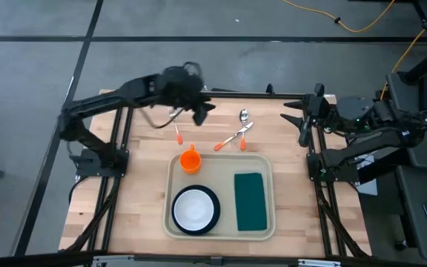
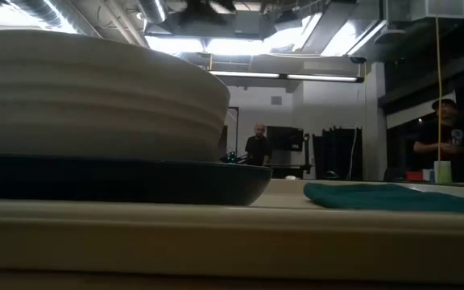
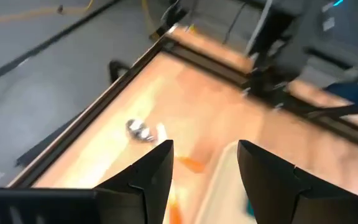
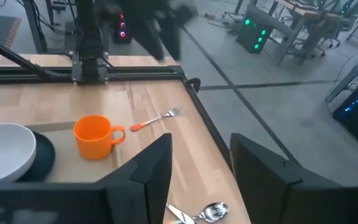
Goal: Set up tray
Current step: Put the orange table knife on top of the green table napkin
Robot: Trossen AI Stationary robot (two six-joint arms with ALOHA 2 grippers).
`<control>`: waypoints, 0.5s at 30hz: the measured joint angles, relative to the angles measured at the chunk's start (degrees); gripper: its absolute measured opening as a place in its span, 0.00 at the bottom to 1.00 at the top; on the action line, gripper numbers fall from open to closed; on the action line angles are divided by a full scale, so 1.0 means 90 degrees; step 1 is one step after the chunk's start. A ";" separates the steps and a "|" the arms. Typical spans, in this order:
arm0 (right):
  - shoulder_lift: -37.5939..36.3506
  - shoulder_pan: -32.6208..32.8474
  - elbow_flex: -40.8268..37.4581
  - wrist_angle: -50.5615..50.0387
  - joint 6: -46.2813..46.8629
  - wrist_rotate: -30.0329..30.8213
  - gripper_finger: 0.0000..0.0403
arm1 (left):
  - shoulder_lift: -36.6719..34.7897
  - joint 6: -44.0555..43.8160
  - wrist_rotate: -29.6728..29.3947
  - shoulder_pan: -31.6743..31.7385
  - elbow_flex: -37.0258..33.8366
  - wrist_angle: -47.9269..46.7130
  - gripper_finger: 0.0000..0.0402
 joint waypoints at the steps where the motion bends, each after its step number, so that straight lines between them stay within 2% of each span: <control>1: 0.0000 0.0000 0.0000 0.0000 -0.0037 0.0000 0.41 | 0.0223 0.0074 0.0080 0.0094 0.0075 -0.0007 0.43; 9: -0.0012 0.0000 -0.0002 -0.0325 -0.0215 0.0002 0.41 | 0.1923 0.0173 0.0910 0.0288 0.0505 0.0071 0.43; 15: -0.0012 0.0000 -0.0005 -0.0822 -0.0208 0.0005 0.41 | 0.2828 0.0222 0.0790 0.0290 0.0562 0.0147 0.43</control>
